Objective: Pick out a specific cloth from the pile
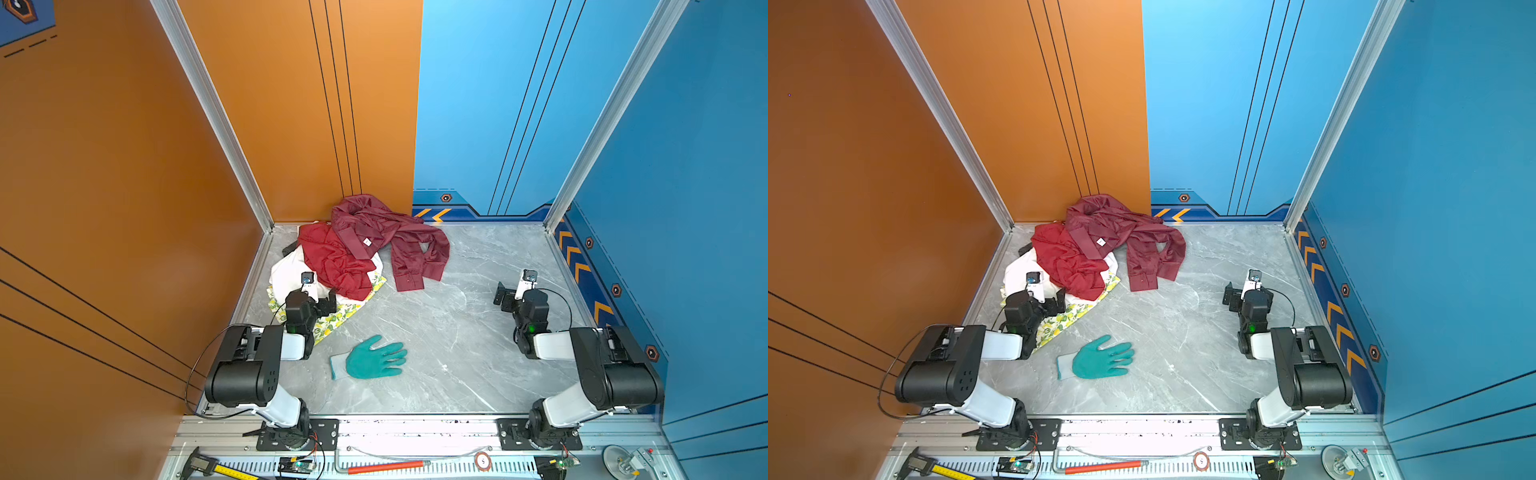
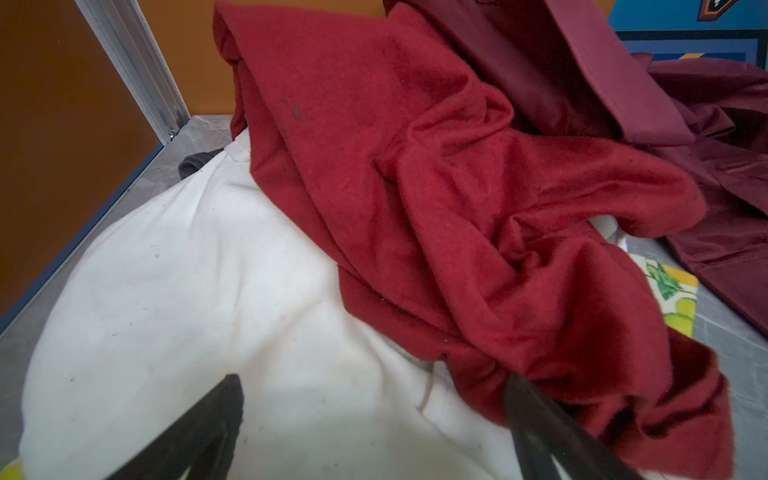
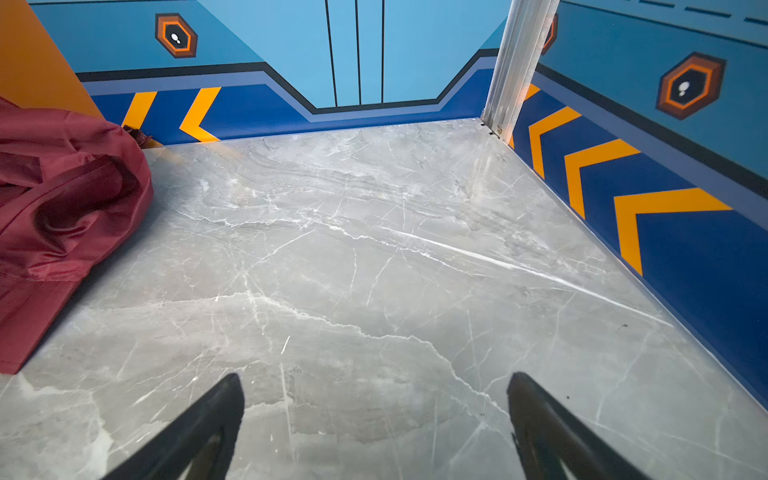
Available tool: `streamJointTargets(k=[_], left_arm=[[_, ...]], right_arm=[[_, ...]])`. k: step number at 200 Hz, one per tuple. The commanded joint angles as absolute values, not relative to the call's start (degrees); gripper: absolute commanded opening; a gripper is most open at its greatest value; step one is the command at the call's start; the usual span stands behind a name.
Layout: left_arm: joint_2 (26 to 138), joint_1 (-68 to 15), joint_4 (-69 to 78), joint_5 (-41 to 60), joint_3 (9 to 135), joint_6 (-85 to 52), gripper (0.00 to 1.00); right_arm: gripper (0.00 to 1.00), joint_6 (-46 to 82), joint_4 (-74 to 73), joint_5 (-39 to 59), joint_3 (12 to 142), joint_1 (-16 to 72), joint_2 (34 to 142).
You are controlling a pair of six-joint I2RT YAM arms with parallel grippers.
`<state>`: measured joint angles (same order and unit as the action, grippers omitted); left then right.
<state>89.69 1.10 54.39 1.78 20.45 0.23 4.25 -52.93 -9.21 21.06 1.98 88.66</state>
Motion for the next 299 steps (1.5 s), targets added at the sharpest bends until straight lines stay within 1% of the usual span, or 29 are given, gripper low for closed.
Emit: streamJointTargets(k=[1, 61, 90, 151, 177, 239, 267, 299], left_arm=[[89.66, 0.7, 53.62, 1.34, 21.5, 0.79, 0.98], [89.74, 0.56, 53.66, 1.19, 21.6, 0.87, 0.98], [89.6, 0.62, 53.7, -2.47, 21.3, -0.45, 0.98], [89.57, 0.55, 53.62, -2.67, 21.4, -0.52, 0.98], [89.71, -2.36, 52.37, -8.84, 22.12, 0.94, 0.98], [89.65, -2.7, 52.29, -9.28, 22.15, 0.96, 0.98], [89.48, -4.29, 54.22, -14.6, 21.0, 1.1, 0.98], [89.44, -5.19, 55.31, -15.39, 20.4, 1.79, 0.98]], right_arm=[[0.99, 3.6, -52.08, -9.24, 21.38, 2.11, 88.59], [1.0, 3.58, -52.04, -9.28, 21.4, 2.11, 88.6], [1.0, 3.6, -52.04, -9.29, 21.41, 2.15, 88.59], [1.0, 3.62, -52.03, -8.86, 21.36, 1.89, 88.59], [1.0, 3.6, -51.7, -8.97, 21.52, 2.02, 88.6], [1.0, 3.51, -51.86, -9.37, 21.45, 2.22, 88.59], [1.0, 3.0, -52.51, -10.6, 21.18, 2.95, 88.59], [1.0, 1.81, -54.07, -11.75, 20.1, 4.11, 88.09]])
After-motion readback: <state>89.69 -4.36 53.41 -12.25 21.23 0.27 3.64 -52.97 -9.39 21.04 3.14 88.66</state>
